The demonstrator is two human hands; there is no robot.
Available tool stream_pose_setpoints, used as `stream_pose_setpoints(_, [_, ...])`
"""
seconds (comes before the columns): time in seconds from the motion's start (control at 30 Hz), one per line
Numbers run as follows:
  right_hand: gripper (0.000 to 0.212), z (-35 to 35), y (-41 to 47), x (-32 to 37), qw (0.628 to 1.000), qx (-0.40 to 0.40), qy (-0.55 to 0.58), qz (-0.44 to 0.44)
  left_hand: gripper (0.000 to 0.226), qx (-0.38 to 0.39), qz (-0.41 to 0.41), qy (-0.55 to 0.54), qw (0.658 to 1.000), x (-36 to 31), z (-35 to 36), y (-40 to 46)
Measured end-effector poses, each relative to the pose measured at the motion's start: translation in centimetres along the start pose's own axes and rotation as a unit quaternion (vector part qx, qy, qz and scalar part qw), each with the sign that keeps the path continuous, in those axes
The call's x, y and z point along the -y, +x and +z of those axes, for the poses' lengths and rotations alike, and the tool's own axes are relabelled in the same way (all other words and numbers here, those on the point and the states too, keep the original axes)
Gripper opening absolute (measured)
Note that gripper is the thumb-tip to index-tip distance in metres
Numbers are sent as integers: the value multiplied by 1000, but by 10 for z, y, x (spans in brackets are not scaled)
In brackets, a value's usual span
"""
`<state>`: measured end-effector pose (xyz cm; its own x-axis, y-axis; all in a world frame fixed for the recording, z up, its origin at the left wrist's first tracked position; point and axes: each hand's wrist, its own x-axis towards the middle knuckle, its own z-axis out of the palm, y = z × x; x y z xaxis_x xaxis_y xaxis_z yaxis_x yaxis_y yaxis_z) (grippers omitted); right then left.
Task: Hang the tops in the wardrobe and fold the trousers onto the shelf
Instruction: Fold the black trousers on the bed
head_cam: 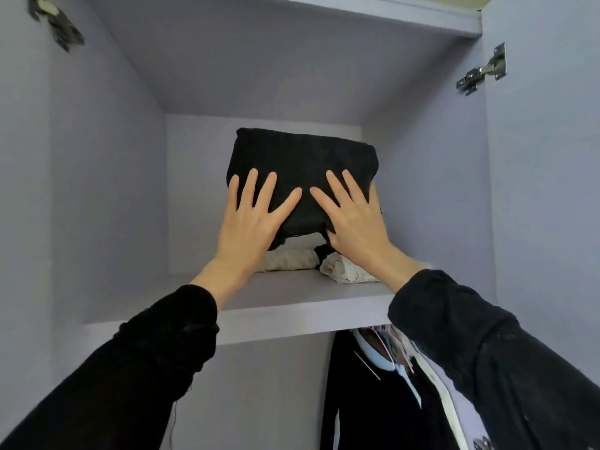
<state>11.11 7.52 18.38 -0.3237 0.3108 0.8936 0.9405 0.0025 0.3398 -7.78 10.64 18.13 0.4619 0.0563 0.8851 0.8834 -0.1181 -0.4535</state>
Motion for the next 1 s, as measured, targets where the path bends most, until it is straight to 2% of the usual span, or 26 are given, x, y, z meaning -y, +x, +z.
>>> stream_pose_setpoints(0.07, [74, 33, 0, 5, 1000, 5, 0, 0, 93, -1, -4, 4, 1000, 0, 31, -11])
stream_pose_setpoints(0.13, [73, 61, -8, 10, 998, 54, 12, -10, 96, 47, -8, -8, 999, -9, 52, -27])
stream_pose_setpoints(0.2, [68, 87, -21, 13, 987, 158, 43, -6, 94, 151, -15, -33, 988, -20, 67, -41])
stream_pose_setpoints(0.23, [65, 98, -27, 14, 975, 210, 78, -2, 89, 225, -15, -50, 973, -25, 76, -47])
stream_pose_setpoints(0.3, [59, 108, -30, 9, 951, 269, 149, 8, 77, 316, -7, -123, 941, -24, 93, -49])
stream_pose_setpoints(0.4, [59, 111, -23, -2, 949, 264, 173, -1, 76, 393, -25, -275, 877, -13, 102, -44])
stream_pose_setpoints(0.47, [63, 111, -23, -4, 962, 225, 150, -40, 83, 457, -52, -321, 828, -8, 97, -43])
stream_pose_setpoints(0.5, [62, 112, -26, -4, 967, 202, 144, -65, 88, 479, -61, -323, 814, -9, 95, -44])
stream_pose_setpoints(0.57, [60, 116, -34, -6, 968, 176, 149, -96, 97, 480, -75, -327, 810, -13, 91, -45])
stream_pose_setpoints(0.67, [68, 122, -36, -6, 960, 197, 181, -80, 85, 469, -93, -341, 809, -11, 98, -48])
stream_pose_setpoints(0.73, [66, 128, -33, -6, 948, 222, 219, -62, 75, 501, -106, -310, 802, -13, 106, -44])
stream_pose_setpoints(0.83, [48, 141, -23, -2, 919, 289, 265, -35, 62, 544, -129, -227, 798, -22, 116, -31])
stream_pose_setpoints(0.93, [46, 155, -7, 4, 888, 387, 249, -2, 61, 555, -160, -214, 787, -31, 132, -27])
stream_pose_setpoints(1.0, [47, 168, 5, 8, 876, 425, 227, 14, 62, 557, -162, -216, 785, -31, 149, -28])
